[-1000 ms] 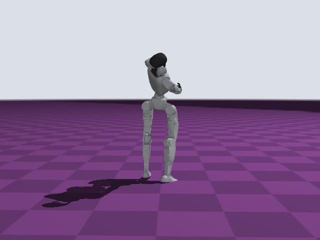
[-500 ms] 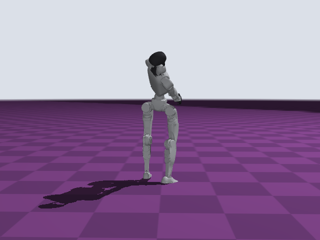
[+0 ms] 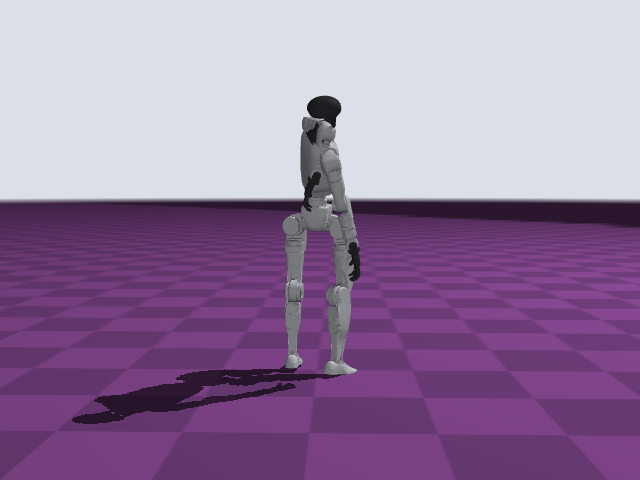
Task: Upper body actions
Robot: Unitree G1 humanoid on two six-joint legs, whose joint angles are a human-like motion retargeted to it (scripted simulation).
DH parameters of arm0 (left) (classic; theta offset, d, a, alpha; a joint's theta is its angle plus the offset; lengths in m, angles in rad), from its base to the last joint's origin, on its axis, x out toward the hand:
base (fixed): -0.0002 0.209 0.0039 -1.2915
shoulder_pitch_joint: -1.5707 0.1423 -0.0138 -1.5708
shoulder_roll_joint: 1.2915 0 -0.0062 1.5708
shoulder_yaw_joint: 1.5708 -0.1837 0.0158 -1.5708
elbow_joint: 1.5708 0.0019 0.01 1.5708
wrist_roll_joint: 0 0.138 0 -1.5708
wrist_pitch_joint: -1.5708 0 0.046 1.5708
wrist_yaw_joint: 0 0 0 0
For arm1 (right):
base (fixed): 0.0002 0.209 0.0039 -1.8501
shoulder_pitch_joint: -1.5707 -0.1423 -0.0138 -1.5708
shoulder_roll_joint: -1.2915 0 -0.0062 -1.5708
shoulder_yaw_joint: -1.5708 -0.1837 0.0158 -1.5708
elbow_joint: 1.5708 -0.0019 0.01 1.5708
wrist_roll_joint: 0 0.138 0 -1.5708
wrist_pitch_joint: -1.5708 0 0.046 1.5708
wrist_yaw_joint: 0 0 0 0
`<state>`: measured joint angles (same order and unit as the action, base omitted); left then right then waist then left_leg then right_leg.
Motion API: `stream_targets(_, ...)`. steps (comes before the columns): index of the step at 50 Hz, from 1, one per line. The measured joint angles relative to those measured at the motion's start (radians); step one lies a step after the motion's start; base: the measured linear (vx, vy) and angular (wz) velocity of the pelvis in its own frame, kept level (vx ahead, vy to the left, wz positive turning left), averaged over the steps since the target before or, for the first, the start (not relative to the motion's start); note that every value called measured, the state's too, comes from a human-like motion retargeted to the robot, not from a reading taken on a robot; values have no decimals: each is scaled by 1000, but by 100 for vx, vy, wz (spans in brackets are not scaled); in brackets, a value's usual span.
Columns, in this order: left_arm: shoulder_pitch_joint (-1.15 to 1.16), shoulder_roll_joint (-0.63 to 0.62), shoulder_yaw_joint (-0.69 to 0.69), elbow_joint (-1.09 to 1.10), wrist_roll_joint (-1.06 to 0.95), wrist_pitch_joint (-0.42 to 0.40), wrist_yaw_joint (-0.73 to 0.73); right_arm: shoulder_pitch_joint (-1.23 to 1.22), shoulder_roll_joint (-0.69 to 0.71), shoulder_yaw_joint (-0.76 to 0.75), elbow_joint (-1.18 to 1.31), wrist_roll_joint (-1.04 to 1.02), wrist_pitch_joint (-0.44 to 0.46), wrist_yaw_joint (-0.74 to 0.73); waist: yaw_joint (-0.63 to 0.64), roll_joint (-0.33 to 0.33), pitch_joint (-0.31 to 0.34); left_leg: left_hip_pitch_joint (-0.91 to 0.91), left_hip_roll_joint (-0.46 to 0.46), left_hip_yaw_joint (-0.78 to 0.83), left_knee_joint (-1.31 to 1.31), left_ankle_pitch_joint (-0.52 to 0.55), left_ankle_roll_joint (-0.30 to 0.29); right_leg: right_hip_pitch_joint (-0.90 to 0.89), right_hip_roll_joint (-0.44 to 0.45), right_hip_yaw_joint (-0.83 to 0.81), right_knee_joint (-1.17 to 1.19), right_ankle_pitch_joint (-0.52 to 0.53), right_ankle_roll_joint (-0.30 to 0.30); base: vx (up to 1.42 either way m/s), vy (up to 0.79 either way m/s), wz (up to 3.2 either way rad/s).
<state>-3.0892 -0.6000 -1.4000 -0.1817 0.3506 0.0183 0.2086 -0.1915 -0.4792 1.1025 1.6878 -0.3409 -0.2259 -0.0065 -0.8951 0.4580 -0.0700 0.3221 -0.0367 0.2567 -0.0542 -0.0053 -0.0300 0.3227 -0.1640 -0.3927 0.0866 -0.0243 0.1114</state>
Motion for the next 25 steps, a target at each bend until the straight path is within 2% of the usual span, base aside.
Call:
stream_targets(8, 0, 0, 0, 212, -25, 16, -52, 111, -204, -167, 4, -28, 61, 7, 37, -5, 6, -69, 9, 1, 5, 5, 2, -60, 10, 5, -16, 15, -2, -4, -11, 1)
stream_targets(13, 0, 0, 0, 363, 7, 70, -213, 209, -325, -220, 7, -18, 140, 28, 62, -11, -11, -97, 19, 10, 9, 7, 1, -102, 10, 19, -6, 25, -2, -5, -12, -21)
stream_targets(15, 0, 0, 0, 410, 6, 94, -264, 229, -361, -220, 6, -42, 189, 64, 143, -7, 3, -81, 23, 109, 6, -4, -6, -121, 13, 119, 31, -5, -3, -4, -8, -194)
stream_targets(18, 0, 0, 0, 427, -1, 87, -241, 236, -350, -274, 6, -63, 227, 143, 206, -8, 6, -87, 39, 166, 2, -7, -12, -177, 11, 181, 72, -11, 8, 1, -6, -105)
stream_targets(20, 0, 0, 0, 434, -1, 78, -212, 236, -323, -325, 5, -53, 230, 174, 221, -15, -17, -110, 38, 153, 1, -4, -11, -198, 22, 163, 64, -1, -7, 4, -6, 42)
stream_targets(22, 0, 0, 0, 466, -12, 73, -183, 244, -300, -364, 2, -36, 216, 177, 193, -18, -44, -133, 34, 100, 2, 5, -5, -215, 18, 108, 51, 24, -14, 1, -6, 106)
stream_targets(25, 0, 0, 0, 496, -38, 66, -179, 252, -254, -395, -19, -19, 185, 152, 221, -24, -72, -159, 31, 93, 4, 10, -2, -231, 26, 94, 36, 33, -26, -3, -2, 13)
